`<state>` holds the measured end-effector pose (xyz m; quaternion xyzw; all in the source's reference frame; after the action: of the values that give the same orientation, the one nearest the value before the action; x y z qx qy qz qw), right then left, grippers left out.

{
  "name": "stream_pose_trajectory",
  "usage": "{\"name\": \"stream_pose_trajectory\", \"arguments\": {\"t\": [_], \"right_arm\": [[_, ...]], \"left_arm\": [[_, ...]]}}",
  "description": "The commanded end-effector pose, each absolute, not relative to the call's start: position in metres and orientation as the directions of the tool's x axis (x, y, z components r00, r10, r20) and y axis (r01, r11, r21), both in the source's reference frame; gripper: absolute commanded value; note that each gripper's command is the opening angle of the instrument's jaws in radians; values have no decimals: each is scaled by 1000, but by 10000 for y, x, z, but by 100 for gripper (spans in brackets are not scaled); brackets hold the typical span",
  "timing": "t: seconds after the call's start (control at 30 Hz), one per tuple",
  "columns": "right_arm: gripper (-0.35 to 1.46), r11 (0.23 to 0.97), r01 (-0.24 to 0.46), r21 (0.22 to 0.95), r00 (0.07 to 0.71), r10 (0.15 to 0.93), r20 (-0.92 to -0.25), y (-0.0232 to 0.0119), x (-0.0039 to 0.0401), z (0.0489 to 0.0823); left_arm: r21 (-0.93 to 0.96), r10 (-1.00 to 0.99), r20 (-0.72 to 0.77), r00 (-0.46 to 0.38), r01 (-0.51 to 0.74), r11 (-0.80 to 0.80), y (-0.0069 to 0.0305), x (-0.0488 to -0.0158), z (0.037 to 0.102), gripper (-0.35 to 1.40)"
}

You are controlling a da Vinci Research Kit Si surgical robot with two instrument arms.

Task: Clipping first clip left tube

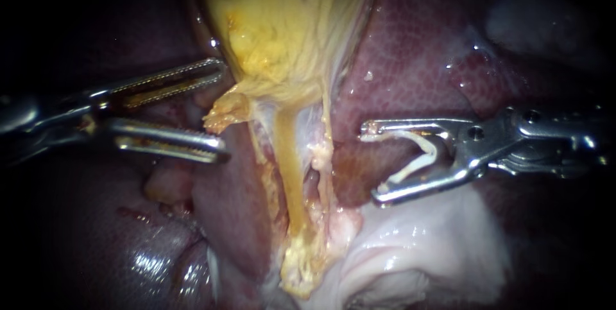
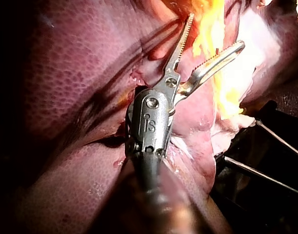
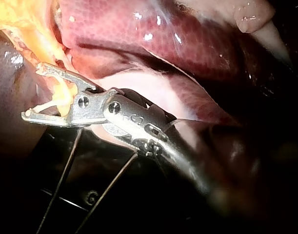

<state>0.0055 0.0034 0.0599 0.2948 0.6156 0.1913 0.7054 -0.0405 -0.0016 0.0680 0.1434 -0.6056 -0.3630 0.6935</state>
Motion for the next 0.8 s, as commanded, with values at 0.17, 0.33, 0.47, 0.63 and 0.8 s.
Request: {"name": "stream_pose_trajectory", "arguments": {"t": [0.17,0.33,0.47,0.63,0.8], "right_arm": [[60,753,93,651,169,632,-756,33,55,600],[60,753,93,651,169,632,-756,33,56,600],[60,754,92,650,169,632,-757,33,56,603],[60,760,92,643,167,625,-762,24,64,616],[60,758,111,642,191,618,-763,4,84,648]], "left_arm": [[684,-729,684,-4,350,640,-17,-411,687,-17],[720,-771,636,-6,363,591,-16,-402,684,-35],[732,-786,619,-7,368,573,-12,-395,680,-35],[736,-790,613,-8,370,567,-9,-382,664,-35],[745,-799,601,-23,377,549,-4,-362,635,-35]]}}
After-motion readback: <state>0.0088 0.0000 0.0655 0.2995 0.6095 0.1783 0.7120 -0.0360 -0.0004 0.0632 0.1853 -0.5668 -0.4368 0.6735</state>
